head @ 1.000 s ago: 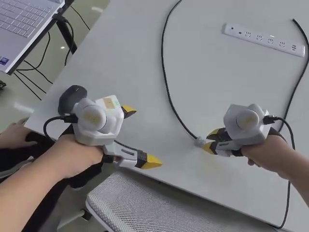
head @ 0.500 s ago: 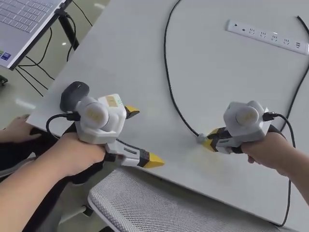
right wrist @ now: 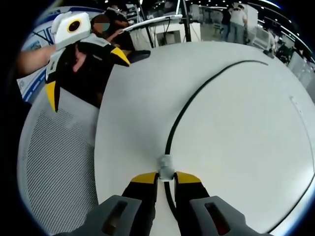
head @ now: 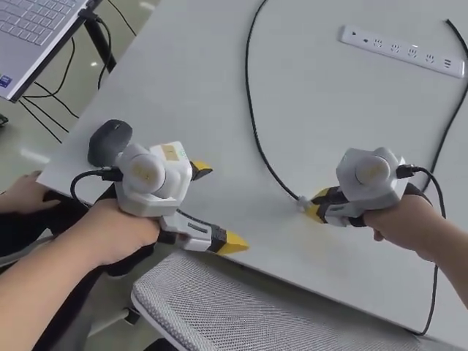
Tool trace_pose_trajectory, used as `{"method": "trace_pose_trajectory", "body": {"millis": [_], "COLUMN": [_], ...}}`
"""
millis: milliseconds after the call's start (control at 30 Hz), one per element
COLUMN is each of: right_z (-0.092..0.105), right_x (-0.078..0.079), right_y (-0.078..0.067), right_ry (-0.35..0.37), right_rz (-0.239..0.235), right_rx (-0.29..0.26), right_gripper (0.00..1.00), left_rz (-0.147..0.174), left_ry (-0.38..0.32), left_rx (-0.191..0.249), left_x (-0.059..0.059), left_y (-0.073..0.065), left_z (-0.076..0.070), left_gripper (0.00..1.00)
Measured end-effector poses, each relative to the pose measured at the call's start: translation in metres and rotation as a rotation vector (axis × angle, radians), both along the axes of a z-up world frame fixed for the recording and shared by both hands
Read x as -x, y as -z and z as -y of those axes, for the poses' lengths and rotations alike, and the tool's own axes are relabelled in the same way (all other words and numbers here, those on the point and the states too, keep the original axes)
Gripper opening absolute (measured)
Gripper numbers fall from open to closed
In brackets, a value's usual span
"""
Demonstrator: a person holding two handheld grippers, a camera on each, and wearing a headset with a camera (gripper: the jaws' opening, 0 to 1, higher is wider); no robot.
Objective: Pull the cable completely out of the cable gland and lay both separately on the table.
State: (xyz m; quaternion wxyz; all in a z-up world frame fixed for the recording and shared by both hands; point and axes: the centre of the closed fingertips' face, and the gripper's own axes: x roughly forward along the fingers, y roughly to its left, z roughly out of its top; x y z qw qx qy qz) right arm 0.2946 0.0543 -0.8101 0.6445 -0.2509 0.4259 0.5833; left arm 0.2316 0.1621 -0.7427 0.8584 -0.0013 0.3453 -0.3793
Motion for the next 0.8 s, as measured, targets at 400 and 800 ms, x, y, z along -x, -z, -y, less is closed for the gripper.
{"method": "trace_pose_trajectory", "body": {"millis": [400,800], "right_z": [0.006,0.011], "right_x": [0.009,0.016], "right_y": [-0.018,-0.057], "right_ry": [0.065,0.069], "right_rz": [-0.062,-0.055], "right_rx": [-0.039,-0.083], "right_gripper": [0.08,0.07], "left_rz": [0.025,0.058], "left_ry": [0.038,0.056], "left_rx": [0.006,0.03], "left_x": [-0.004,-0.01], "left_y": [-0.011,-0.03], "left_z": [0.021,0.044], "left_gripper": [0.92,0.9]}}
